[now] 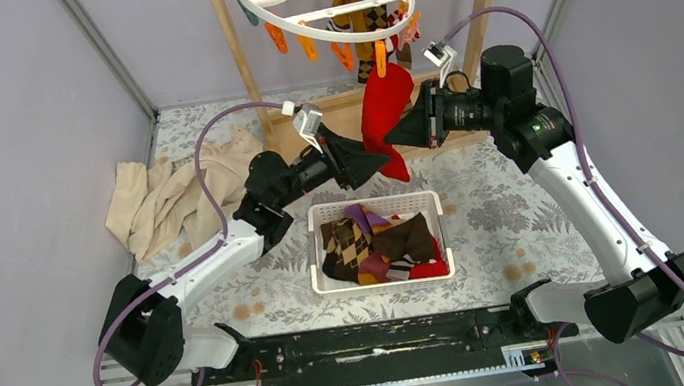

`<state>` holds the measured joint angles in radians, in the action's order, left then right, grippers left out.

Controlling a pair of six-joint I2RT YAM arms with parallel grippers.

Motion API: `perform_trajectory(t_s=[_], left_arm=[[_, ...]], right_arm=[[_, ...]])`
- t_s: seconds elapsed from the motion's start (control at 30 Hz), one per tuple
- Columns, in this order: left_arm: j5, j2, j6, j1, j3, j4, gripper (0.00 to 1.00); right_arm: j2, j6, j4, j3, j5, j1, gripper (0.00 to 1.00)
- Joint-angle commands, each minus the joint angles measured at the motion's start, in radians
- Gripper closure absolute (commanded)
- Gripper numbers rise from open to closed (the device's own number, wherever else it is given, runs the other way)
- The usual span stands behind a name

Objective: Remove the socks clipped to the hanger
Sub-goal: Remove the sock from the hanger.

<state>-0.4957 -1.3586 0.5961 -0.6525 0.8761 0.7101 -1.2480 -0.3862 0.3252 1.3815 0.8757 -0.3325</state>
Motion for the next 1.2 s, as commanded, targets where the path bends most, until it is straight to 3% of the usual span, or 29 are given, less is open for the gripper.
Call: perform_trajectory(t_s=[0.0,0.1,0.27,0.47,0.57,0.8,0.93,1.03,1.17], left_arm=[[-0.034,-0.007,-0.001,0.004,0.03,0.016,0.5],[-0.045,-0.008,-0.008,0.004,0.048,-0.024,0.69],[-0.061,-0.009,-0.007,0.005,0.077,-0.076,0.86],[-0.053,0.01,-0.022,0.004,0.106,-0.187,0.87],[-0.044,0.027,-0.038,0.008,0.127,-0.267,0.87],[-0.078,0.059,-0.041,0.068,0.218,-0.471,0.87],[-0.129,0.062,-0.041,0.11,0.284,-0.565,0.86],[-0.167,0.047,-0.041,0.132,0.35,-0.627,0.85],[-0.204,0.034,-0.037,0.14,0.399,-0.675,0.84]], right_arm=[[0.01,0.01,-0.005,-0.002,-0.01,0.004,1.0],[0.016,0.017,-0.002,-0.02,-0.022,0.003,1.0],[0.018,0.026,0.006,-0.038,-0.037,0.004,0.99],[0.027,0.014,0.002,-0.064,-0.058,0.004,0.62],[0.047,0.007,-0.007,-0.074,-0.08,0.006,0.52],[0.093,0.012,0.007,-0.05,-0.117,0.039,0.36],[0.122,-0.006,-0.043,-0.065,-0.135,0.053,0.32],[0.139,-0.057,-0.156,-0.11,-0.139,0.063,0.32],[0.163,-0.142,-0.435,-0.195,-0.152,0.067,0.33]])
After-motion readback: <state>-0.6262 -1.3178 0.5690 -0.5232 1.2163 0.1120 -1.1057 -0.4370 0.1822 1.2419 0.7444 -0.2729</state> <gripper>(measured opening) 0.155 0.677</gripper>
